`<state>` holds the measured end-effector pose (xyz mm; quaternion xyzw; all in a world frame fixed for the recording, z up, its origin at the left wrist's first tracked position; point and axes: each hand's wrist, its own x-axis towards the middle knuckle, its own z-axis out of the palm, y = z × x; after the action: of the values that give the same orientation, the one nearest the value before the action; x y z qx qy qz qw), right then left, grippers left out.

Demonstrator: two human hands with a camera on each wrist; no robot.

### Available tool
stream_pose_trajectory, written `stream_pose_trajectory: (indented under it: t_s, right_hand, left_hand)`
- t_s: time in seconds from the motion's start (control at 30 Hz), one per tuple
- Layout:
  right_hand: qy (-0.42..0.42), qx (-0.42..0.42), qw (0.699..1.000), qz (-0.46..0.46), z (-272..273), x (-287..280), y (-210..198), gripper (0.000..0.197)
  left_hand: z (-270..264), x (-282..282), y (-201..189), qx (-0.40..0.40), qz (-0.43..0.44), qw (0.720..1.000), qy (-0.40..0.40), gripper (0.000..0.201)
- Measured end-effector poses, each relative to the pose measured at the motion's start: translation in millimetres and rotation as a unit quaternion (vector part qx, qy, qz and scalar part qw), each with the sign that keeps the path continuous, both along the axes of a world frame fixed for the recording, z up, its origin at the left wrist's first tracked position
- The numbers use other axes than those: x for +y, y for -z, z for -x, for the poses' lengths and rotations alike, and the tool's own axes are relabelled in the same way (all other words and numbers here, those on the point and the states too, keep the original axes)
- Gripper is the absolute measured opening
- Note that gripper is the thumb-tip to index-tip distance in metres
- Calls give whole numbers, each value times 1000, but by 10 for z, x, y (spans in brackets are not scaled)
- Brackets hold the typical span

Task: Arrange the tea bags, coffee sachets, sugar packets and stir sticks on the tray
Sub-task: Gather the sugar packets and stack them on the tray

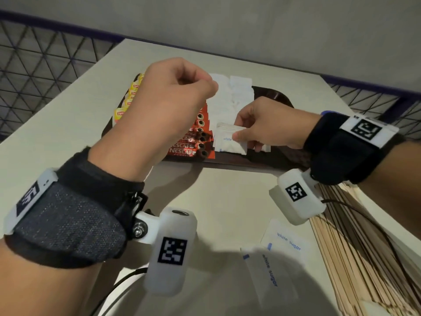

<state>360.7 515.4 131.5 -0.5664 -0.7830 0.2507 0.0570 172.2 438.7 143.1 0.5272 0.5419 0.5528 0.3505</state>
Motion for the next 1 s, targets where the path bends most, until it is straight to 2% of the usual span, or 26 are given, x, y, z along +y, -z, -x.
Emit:
stream_pose_trajectory:
  t_s: [0.13, 0.43, 0.53, 0.73, 0.9, 1.0]
  right_hand:
    - [12, -19, 999, -26, 70, 23, 29, 6]
    - [-12, -122, 987, -105, 138, -61, 15, 42]
    - [-11, -121, 984, -128, 83, -81, -28, 52]
    - [-15, -111, 992, -49, -18, -100, -16, 50]
    - [-40, -113, 991, -66, 15, -63, 37, 51]
    - [-33, -95, 992, -76, -22, -67, -28, 42]
  left_hand:
    - [-3, -18, -9, 3, -6, 1000, 3, 7]
    - [-7, -37, -33, 8, -1, 1000, -3, 4]
    - [-6, -49, -36, 9, -1, 1000, -3, 3]
    - [-12, -54, -29, 10, 6, 1000, 0, 2]
    - [-20, -41, -34, 11, 4, 1000, 3, 2]
    - [-11, -38, -44, 12, 2, 1000, 6, 3]
